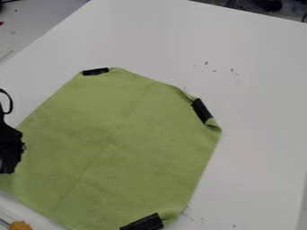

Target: Fold the cloth left to rigth

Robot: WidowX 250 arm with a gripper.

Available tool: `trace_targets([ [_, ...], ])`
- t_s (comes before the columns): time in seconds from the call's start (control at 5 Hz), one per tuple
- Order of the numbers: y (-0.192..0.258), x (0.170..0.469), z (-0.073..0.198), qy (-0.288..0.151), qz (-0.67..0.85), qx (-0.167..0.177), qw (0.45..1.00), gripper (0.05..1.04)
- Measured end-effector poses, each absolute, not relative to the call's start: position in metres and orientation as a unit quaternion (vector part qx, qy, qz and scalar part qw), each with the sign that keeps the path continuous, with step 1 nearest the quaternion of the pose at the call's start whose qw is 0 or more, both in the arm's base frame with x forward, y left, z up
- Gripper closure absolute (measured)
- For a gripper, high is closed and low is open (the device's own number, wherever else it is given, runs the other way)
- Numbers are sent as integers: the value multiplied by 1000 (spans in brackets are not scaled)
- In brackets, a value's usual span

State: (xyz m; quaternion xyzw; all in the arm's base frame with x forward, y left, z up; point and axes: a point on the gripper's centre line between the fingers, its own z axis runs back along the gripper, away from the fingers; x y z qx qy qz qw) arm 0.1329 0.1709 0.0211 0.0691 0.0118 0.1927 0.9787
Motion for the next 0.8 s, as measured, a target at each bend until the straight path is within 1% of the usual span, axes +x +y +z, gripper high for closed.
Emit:
trace_targets([
  [0.2,177,132,9,14,193,62,979,82],
  [0.4,184,137,5,15,183,56,981,132],
  [0.8,187,141,3,13,179,53,982,642],
])
